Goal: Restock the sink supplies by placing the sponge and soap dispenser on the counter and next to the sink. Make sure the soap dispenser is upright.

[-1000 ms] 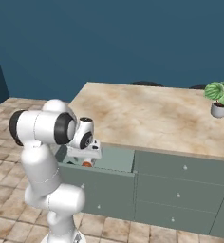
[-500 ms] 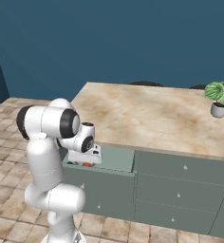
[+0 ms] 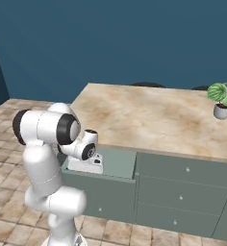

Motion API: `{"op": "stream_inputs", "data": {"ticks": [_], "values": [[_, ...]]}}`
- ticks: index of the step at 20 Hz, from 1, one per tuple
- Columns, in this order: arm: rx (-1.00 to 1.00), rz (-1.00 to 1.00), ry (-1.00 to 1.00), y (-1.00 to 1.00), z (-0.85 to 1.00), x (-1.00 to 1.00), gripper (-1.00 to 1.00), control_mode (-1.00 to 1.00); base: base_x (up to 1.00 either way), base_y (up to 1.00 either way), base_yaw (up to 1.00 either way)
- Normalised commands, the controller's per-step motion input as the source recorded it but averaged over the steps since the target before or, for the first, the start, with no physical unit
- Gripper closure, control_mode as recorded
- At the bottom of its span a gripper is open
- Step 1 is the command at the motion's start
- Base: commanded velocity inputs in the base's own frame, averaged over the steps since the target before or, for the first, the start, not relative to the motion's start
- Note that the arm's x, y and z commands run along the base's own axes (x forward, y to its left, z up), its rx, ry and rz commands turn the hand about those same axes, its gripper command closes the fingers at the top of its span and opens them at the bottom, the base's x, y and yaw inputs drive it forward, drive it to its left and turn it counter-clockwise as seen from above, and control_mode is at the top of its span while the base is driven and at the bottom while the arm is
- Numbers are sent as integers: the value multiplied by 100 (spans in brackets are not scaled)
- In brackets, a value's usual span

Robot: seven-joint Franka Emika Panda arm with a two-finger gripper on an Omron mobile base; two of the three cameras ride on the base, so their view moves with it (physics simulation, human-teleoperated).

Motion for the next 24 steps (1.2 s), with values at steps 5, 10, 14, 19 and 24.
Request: {"op": "stream_inputs", "data": {"ticks": [5,10,14,19,24], "values": [[5,0,0,-19,0,-100,-100,-100,0,0,0],[1,0,0,-10,0,-95,-100,-100,0,0,0],[0,0,0,0,16,1,-100,-100,0,0,0],[0,0,0,9,9,60,-100,-100,0,0,0],[0,0,0,13,-13,12,-100,-100,0,0,0]]}}
